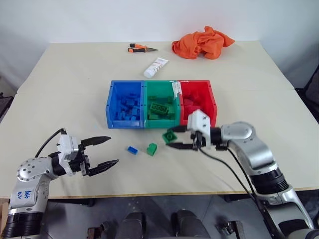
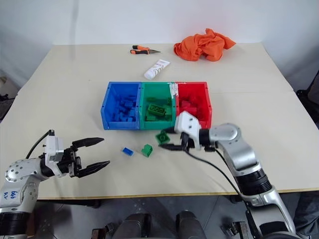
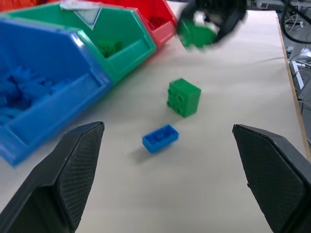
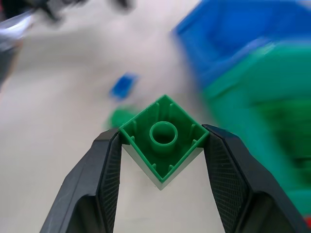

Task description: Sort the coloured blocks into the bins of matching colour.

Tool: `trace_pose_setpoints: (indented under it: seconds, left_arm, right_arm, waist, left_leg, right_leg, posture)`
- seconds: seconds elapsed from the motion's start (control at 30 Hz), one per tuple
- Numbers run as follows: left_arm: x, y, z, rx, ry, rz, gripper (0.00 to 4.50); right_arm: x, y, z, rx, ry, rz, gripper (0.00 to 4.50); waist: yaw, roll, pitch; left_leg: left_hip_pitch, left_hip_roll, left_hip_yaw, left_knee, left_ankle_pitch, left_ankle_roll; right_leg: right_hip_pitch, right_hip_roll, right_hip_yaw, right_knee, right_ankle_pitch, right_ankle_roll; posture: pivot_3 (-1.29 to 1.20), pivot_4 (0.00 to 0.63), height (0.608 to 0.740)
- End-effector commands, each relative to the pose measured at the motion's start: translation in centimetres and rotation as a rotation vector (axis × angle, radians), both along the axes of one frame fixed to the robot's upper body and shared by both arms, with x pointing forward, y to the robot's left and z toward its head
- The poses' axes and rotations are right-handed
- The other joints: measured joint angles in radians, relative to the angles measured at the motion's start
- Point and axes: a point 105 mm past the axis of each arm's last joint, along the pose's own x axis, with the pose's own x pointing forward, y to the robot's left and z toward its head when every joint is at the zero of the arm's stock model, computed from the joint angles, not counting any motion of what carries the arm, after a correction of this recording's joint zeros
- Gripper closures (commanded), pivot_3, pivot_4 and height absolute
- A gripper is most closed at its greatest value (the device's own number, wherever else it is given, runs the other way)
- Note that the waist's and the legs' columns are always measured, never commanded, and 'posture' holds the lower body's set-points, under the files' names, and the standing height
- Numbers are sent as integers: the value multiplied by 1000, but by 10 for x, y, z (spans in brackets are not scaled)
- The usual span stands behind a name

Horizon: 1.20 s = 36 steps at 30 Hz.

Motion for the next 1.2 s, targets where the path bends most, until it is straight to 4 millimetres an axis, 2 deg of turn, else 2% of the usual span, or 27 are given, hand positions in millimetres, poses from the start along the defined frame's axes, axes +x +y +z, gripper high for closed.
trace_pose_setpoints:
  seconds: [0.03,0.23,0.37,0.47,0.57,0.7,0.83,1.03,1.1,1.2]
  left_arm:
    - [5,-2,3,-19,-23,-14,0]
    - [16,-11,5,-33,-43,-39,0]
    - [19,-13,6,-36,-53,-45,0]
    - [20,-13,7,-37,-59,-46,0]
    - [20,-13,7,-38,-65,-42,0]
    - [19,-11,7,-37,-66,-40,0]
    - [20,-10,8,-36,-65,-39,0]
    - [23,-3,8,-20,-55,-33,0]
    - [21,1,6,-7,-45,-31,0]
    - [19,2,4,-3,-38,-28,0]
  right_arm:
    - [21,1,33,60,-78,-56,2398]
    - [66,15,48,59,-144,-128,2398]
    - [85,20,51,41,-175,-167,1009]
    - [89,20,52,33,-198,-170,42]
    - [88,18,55,27,-212,-155,42]
    - [72,7,57,22,-225,-104,42]
    - [33,-12,42,-6,-180,21,42]
    - [-19,-62,16,-57,-71,50,42]
    - [-39,-88,1,-101,-10,38,42]
    - [-56,-115,-10,-142,47,6,42]
  waist:
    - [-2,0,0]
    - [-6,0,0]
    - [-21,0,0]
    - [-24,0,0]
    - [-25,0,0]
    - [-23,0,0]
    - [-14,0,0]
    - [5,0,0]
    - [8,0,0]
    - [8,0,0]
  left_leg:
    - [0,0,0,0,0,0]
    - [0,0,0,0,0,0]
    - [0,0,1,-1,0,0]
    - [-1,0,0,-1,0,0]
    - [-1,0,0,-1,0,0]
    - [-1,0,0,0,0,0]
    - [-2,0,0,0,0,0]
    - [-3,0,0,1,0,1]
    - [-3,0,0,1,0,1]
    - [-3,0,0,0,-1,1]
  right_leg:
    - [0,0,0,0,0,0]
    - [0,0,-1,1,0,0]
    - [-1,0,-2,2,0,0]
    - [-1,0,-2,3,0,0]
    - [-1,-1,-3,3,0,0]
    - [-1,-1,-3,3,0,0]
    - [-1,-1,-3,2,0,0]
    - [0,-1,-3,0,0,0]
    - [0,-1,-3,-2,0,0]
    - [2,-1,-3,-4,0,0]
  posture:
    - [0,150,740]
    - [0,150,740]
    - [0,150,740]
    - [0,150,740]
    - [0,150,740]
    - [0,150,740]
    - [0,150,740]
    - [0,150,740]
    - [0,150,740]
    - [0,150,740]
